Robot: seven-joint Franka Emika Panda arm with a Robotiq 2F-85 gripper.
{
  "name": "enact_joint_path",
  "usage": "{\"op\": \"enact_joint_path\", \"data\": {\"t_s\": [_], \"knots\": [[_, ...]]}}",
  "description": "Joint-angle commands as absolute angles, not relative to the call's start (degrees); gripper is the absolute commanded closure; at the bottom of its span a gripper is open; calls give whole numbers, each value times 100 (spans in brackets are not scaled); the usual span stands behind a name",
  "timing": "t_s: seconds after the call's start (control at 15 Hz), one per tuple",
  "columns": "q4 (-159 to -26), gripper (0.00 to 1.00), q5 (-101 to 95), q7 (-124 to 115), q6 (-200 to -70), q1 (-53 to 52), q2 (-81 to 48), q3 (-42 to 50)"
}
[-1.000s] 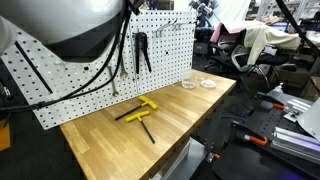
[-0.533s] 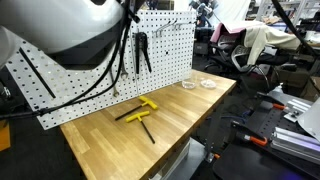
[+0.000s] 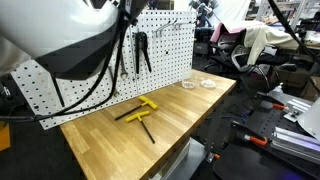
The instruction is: Hang the objects on the slat wall
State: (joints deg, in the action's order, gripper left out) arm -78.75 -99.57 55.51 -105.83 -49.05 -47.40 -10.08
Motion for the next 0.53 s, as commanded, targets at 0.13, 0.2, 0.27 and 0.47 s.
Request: {"op": "enact_joint_path", "data": {"t_s": [0.13, 0.2, 0.27, 0.47], "knots": [[-7499, 97, -9768, 5441, -10552, -4873, -4918, -1044], [-7439, 97, -9788, 5472, -10593, -4878, -4955, -1037], [-7377, 97, -9794, 5491, -10613, -4882, -4997, -1030], [-7206, 97, -9831, 5600, -10735, -4885, -5137, -1013]]}}
